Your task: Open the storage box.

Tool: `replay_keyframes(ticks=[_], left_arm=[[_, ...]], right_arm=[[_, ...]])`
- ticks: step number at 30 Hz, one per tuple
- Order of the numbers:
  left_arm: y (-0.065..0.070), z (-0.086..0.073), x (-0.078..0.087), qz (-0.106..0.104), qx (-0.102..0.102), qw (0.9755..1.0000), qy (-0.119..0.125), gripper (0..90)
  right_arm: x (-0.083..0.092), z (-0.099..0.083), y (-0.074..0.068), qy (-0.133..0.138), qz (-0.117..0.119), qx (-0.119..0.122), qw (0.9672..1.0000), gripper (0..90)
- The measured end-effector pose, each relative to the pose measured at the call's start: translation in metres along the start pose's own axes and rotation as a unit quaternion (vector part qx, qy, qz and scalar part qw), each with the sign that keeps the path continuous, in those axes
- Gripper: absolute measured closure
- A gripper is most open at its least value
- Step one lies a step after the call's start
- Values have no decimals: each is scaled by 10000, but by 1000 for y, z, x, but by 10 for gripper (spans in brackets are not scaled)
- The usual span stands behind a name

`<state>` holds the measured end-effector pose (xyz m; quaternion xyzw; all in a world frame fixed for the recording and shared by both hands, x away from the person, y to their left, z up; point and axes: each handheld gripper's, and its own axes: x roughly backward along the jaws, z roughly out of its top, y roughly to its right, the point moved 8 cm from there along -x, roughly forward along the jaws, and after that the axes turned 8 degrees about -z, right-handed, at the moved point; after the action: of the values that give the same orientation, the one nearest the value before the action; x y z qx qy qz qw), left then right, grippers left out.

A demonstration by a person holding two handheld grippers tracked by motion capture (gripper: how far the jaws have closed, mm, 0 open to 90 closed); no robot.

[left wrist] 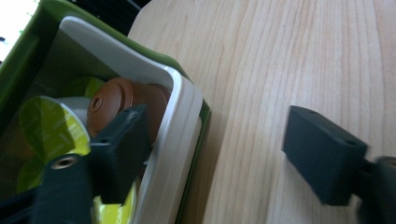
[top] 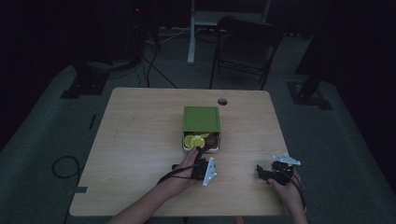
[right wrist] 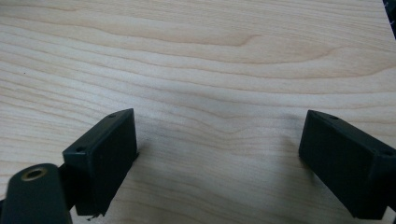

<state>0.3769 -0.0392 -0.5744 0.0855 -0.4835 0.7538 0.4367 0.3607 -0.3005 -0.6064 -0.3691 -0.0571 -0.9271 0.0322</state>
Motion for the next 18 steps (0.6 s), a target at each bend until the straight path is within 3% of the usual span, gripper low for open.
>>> replay_keyframes(ticks=[7,10,11,15,18], left_arm=[[-3,-2,-8,268,-483,9984,-140,410],[-4,-3,-11,422,-743,9961,-227,453],[-5,-3,-11,484,-836,9950,-254,471],[-5,-4,-14,762,-1408,9861,-446,549],[-6,-4,-15,885,-1596,9819,-501,591]], right_arm=[[0,0,0,-1,1,-1,10000,110],[0,0,0,0,1,-4,10000,110],[0,0,0,1,1,-1,10000,110],[0,0,0,-1,2,-1,10000,110],[0,0,0,0,1,0,10000,110]])
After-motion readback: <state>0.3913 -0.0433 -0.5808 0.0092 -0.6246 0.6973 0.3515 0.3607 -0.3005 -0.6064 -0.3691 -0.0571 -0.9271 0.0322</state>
